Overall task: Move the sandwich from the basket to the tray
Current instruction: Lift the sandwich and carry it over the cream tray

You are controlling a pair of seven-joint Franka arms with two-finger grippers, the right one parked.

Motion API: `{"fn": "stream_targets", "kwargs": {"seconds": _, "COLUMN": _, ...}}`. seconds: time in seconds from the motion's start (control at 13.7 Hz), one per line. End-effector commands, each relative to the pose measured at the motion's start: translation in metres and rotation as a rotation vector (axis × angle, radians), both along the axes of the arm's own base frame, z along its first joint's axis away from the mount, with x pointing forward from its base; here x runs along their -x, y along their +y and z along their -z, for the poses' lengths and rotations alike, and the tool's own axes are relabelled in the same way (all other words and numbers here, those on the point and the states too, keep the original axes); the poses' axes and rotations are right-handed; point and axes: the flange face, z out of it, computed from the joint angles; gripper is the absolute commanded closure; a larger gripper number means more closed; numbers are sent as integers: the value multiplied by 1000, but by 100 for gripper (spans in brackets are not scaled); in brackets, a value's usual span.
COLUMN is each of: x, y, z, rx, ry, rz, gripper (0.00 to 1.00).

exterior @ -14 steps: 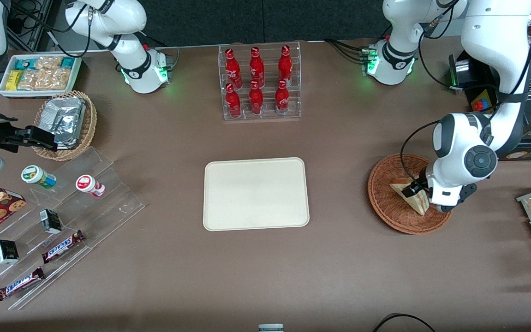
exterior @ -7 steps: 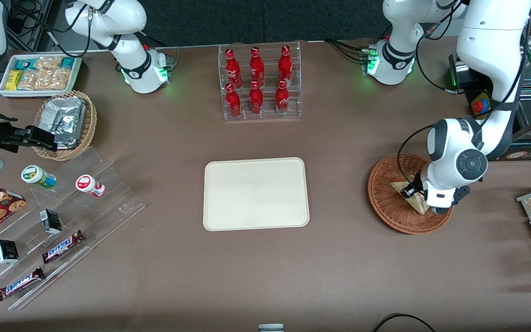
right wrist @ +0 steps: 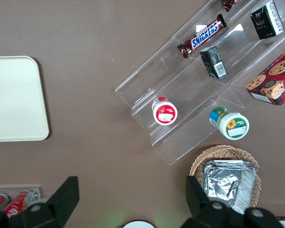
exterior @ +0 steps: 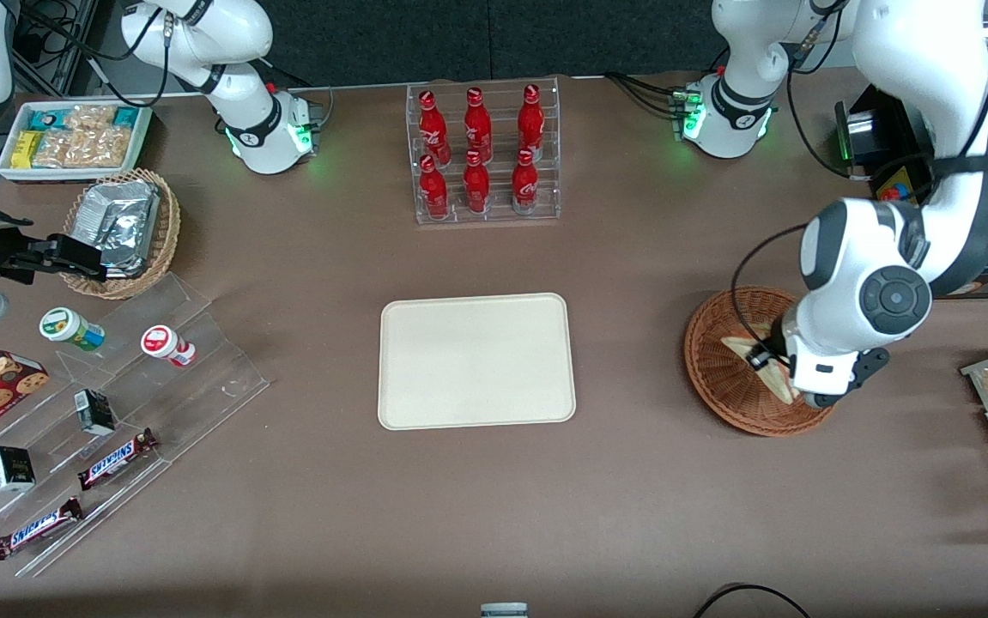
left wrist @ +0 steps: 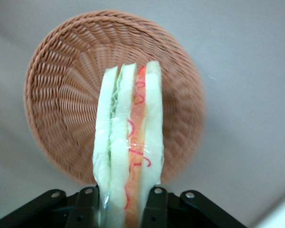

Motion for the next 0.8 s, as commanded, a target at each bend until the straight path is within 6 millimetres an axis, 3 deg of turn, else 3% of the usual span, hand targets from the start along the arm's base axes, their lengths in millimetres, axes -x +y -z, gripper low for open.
{"fn": "stream_targets", "kwargs": {"seconds": 0.0, "x": -4, "y": -88, "z": -45, "rx": 27, "ry": -8, "rz": -3, "gripper": 91}}
{"fn": "stream_targets", "kwargs": {"seconds": 0.15, "x": 7, "y": -145, "z": -45, "rx": 40, "ry": -20, "rz": 13, "gripper": 91}}
{"fn": "stream_targets", "kwargs": {"seconds": 0.36, "x": 31, "y": -233, "z": -12, "rx": 26, "ry": -7, "rz": 102, "gripper": 91}}
{"fn": "stream_targets", "kwargs": {"seconds": 0.73, "x": 52, "y": -336, "z": 30, "rx": 123, "ry": -109, "rz": 298, "gripper": 91}}
